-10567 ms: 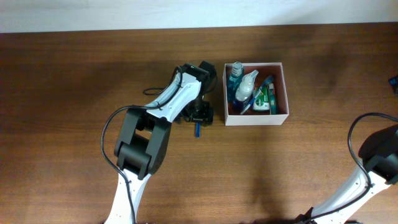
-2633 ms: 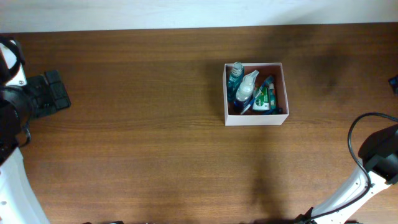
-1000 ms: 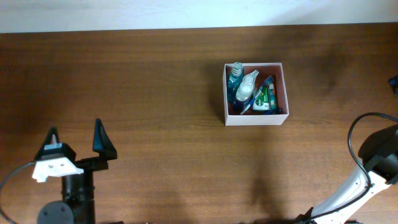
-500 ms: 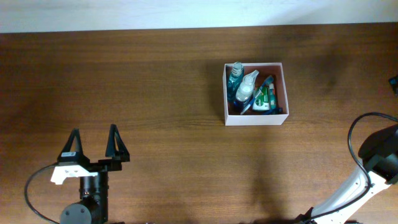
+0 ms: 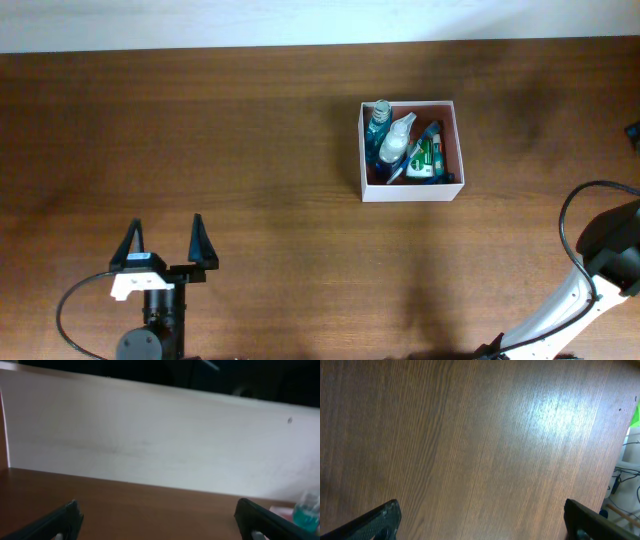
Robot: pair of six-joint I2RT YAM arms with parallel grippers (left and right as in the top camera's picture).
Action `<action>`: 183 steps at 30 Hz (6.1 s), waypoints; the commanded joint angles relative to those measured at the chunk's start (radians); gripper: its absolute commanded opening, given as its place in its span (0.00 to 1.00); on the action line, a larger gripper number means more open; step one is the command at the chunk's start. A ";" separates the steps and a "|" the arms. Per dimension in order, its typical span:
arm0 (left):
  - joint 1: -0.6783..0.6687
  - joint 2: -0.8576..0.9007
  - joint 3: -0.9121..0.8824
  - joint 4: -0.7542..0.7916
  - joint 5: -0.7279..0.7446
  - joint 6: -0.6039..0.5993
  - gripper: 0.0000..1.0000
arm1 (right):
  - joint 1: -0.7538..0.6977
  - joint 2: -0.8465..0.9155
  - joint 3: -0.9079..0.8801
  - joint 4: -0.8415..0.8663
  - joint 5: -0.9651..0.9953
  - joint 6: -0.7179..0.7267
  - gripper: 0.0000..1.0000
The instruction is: Pack container
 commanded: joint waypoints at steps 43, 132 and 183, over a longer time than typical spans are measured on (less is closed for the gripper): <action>-0.004 -0.011 -0.029 -0.246 0.015 0.263 0.99 | 0.003 -0.019 -0.005 0.000 0.019 0.006 0.99; -0.004 -0.011 -0.029 -0.246 0.015 0.263 1.00 | 0.443 -1.555 -1.212 1.167 -0.298 -0.787 0.99; -0.004 -0.011 -0.029 -0.246 0.015 0.263 0.99 | 0.605 -2.249 -2.152 1.675 -0.529 -0.777 0.99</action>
